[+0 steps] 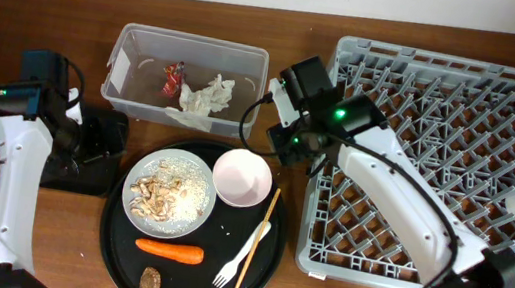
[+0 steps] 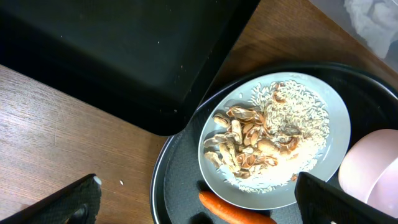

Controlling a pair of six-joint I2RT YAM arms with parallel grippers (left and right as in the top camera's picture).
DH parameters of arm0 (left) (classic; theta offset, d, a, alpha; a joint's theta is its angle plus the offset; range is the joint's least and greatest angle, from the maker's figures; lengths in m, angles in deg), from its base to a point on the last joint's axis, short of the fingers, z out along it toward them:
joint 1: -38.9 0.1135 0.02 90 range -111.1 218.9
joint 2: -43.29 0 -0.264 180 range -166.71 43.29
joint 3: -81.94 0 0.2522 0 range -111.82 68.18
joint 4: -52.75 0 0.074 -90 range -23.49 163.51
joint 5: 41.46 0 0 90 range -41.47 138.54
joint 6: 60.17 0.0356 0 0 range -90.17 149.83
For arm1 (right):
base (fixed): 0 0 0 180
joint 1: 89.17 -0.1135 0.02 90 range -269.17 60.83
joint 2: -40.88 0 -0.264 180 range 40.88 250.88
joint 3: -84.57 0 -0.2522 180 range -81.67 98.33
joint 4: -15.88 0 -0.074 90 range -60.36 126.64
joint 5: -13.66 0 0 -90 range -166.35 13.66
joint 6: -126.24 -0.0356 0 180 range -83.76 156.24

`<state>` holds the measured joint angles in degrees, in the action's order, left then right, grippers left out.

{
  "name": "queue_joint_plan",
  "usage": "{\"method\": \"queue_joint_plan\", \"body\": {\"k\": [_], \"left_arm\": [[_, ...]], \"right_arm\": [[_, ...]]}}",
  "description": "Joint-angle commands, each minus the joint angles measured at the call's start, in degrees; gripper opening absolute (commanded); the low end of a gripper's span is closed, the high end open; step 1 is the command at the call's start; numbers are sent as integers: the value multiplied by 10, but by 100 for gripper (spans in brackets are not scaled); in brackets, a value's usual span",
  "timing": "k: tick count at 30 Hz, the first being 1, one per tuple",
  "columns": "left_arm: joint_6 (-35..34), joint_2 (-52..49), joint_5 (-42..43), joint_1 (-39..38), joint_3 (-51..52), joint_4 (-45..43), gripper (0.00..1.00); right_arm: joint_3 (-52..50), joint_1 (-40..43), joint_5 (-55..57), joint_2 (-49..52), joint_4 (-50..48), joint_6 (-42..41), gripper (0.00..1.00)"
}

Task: Sort waste into correct bins and load items into the dishwasher rack
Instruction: 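Reach the right gripper to the white bowl and grasp its rim, then lift the white bowl with the right gripper to the rack's back-right corner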

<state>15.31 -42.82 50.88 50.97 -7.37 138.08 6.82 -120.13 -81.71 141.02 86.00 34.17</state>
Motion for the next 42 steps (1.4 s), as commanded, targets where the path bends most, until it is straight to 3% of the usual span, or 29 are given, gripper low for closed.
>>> {"method": "queue_joint_plan", "body": {"k": [1, 3, 11, 17, 24, 29, 37, 42], "left_arm": [[7, 0, -2, 2, 3, 1, 99], [7, 0, -2, 2, 3, 1, 99], [7, 0, -2, 2, 3, 1, 99], [7, 0, -2, 2, 3, 1, 99], [7, 0, -2, 2, 3, 0, 99], [7, 0, -2, 2, 3, 0, 99], [7, 0, -2, 2, 3, 1, 99], [7, 0, -2, 2, 3, 1, 99]], "right_arm": [[-2, -4, -9, 4, 10, -34, 25], [-2, -5, -59, 21, 10, -80, 41], [-21, -5, -71, 106, 3, -150, 41], [-98, -5, -79, 118, -70, -173, 39], [-126, -5, -87, 118, -106, -173, 24], [-126, -5, -92, 118, -108, -173, 4], [-110, -4, -89, 62, -103, -158, 4], [-67, 6, 35, -43, -54, -132, 4]]}}
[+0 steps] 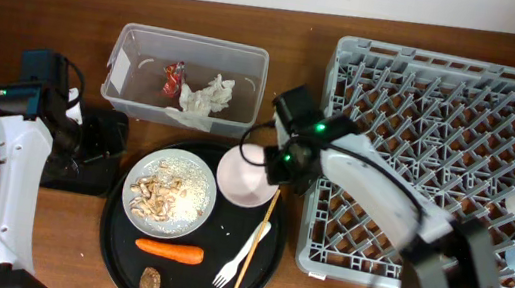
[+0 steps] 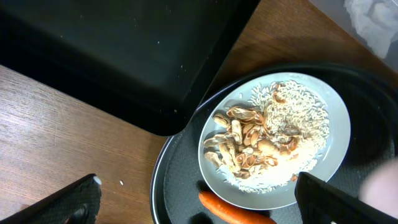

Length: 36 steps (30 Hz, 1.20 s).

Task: Sort waste into correct bins and load items into the dishwasher rack
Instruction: 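Lift the white bowl with the right gripper to the rack's back-right corner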

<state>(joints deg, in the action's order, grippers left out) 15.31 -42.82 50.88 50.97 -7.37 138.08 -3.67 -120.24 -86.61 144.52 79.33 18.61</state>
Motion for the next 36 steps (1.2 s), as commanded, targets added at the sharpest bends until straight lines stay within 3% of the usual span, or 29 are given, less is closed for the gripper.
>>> {"method": "queue_joint_plan", "body": {"k": [1, 5, 9, 15, 24, 36], "left_arm": [[7, 0, -2, 2, 3, 0, 99], [7, 0, -2, 2, 3, 0, 99], [7, 0, -2, 2, 3, 0, 99], [7, 0, -1, 2, 3, 1, 99], [7, 0, -1, 2, 3, 1, 99], [7, 0, -2, 2, 3, 0, 99]], "right_arm": [[45, 16, 127, -106, 19, 26, 4], [47, 65, 362, -195, 19, 43, 4], [47, 143, 647, -212, 7, 43, 4], [47, 258, 817, -182, -70, 43, 4], [47, 398, 839, -58, -120, 47, 4], [46, 416, 762, 47, -176, 52, 4]]}}
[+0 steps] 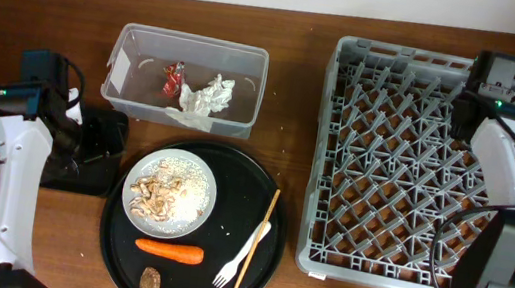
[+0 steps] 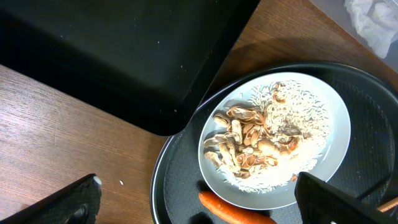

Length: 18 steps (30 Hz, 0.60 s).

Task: Sort waste into correct bins and load items into the dishwasher rack
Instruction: 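Lift the white bowl with the right gripper to the rack's back-right corner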

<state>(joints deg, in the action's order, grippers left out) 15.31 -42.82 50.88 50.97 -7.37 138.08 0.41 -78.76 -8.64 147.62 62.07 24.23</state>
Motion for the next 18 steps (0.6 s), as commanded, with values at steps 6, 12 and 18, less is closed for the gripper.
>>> {"method": "queue_joint_plan", "body": {"k": [6, 12, 18], "left_arm": [[7, 0, -2, 2, 3, 0, 99], [7, 0, -2, 2, 3, 0, 99], [7, 0, -2, 2, 3, -1, 99]], "right_arm": [[4, 0, -61, 30, -1, -5, 4], [4, -18, -80, 30, 3, -5, 4], [3, -29, -74, 30, 14, -5, 4]]}}
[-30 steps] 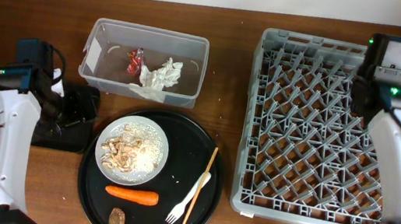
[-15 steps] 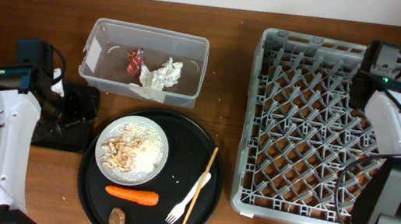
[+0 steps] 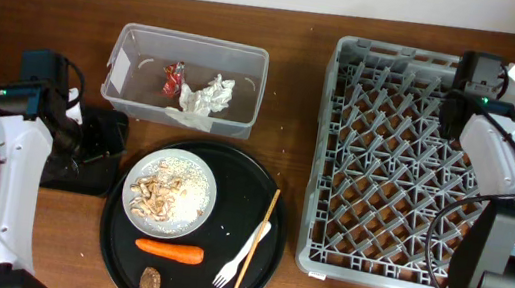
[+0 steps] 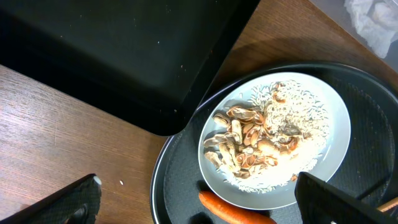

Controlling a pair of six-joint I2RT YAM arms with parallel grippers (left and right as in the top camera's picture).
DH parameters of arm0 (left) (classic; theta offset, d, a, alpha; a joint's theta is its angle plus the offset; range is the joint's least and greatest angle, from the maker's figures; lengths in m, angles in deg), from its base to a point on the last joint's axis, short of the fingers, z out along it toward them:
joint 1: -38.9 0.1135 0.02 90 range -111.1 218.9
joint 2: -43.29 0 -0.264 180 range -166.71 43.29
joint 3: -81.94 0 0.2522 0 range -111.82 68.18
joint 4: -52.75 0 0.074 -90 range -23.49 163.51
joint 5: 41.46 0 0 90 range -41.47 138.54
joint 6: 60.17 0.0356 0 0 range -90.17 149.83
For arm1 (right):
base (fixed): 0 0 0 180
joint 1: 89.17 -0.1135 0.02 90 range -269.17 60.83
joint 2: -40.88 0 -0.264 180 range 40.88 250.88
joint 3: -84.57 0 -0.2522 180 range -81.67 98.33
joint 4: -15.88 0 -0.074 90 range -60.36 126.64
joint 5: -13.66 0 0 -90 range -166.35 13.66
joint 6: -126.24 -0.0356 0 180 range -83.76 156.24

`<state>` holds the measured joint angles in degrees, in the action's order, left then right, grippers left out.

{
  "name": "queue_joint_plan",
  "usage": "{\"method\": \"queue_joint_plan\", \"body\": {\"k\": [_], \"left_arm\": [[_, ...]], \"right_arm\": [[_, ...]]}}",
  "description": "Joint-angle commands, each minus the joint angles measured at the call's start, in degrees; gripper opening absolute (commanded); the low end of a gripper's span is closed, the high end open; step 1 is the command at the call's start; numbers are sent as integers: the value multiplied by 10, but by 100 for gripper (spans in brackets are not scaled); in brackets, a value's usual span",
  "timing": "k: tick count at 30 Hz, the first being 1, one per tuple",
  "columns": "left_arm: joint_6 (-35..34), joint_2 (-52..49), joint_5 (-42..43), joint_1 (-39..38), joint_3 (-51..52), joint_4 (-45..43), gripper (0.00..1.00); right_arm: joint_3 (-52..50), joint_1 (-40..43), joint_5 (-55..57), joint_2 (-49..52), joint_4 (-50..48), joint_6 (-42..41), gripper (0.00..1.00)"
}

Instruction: Sort waste into correct bins and load items into the dishwasher rack

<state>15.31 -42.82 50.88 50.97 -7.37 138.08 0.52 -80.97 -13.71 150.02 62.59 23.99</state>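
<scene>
The grey dishwasher rack (image 3: 406,165) fills the right of the table. My right gripper is at its far right corner, shut on the pink bowl, which stands tilted against the rack's edge. A round black tray (image 3: 117,246) carries a plate (image 3: 131,209) of rice and peanuts, a carrot (image 3: 169,250), a white fork (image 3: 242,256), a chopstick (image 3: 256,245) and a brown lump (image 3: 150,281). My left gripper (image 4: 196,186) hangs open over the tray's left rim, with the plate (image 4: 339,134) and carrot (image 4: 233,213) beneath it.
A clear bin (image 3: 122,64) at the back holds crumpled paper (image 3: 202,96) and a red wrapper (image 3: 173,77). A black bin (image 3: 103,132) sits left of the tray, under my left arm. A white cup lies at the rack's right side.
My right gripper with the pink bowl has shifted slightly left and lower at the rack's far right corner. The left arm and everything on the tray are unchanged.
My right gripper hovered near the pink bowl on the tray beside the plate. Then it was down at the bowl's edge. After that the bowl was gone from the tray and held over the rack's far right corner, where it is now. The left arm stayed still.
</scene>
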Motion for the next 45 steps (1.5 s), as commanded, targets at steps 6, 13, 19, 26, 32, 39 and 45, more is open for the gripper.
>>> {"method": "queue_joint_plan", "body": {"k": [6, 13, 19, 26, 32, 39, 45], "left_arm": [[7, 0, -2, 2, 3, -1, 99], [7, 0, -2, 2, 3, 0, 99], [7, 0, -2, 2, 3, -1, 99], [7, 0, -2, 2, 3, 1, 99], [7, 0, -2, 2, 3, 1, 99], [7, 0, -2, 2, 3, 1, 99], [7, 0, -2, 2, 3, 1, 99]], "right_arm": [[2, -7, 103, 6, -22, -1, 4], [-7, -8, 98, 9, -18, -2, 4], [-27, -10, 78, 9, -19, -2, 4], [-27, -45, 43, 9, -19, -2, 5], [-27, -59, 29, 9, -2, -2, 17], [-27, -59, -46, 9, 28, -2, 48], [-27, -59, -123, 9, 53, -2, 64]]}}
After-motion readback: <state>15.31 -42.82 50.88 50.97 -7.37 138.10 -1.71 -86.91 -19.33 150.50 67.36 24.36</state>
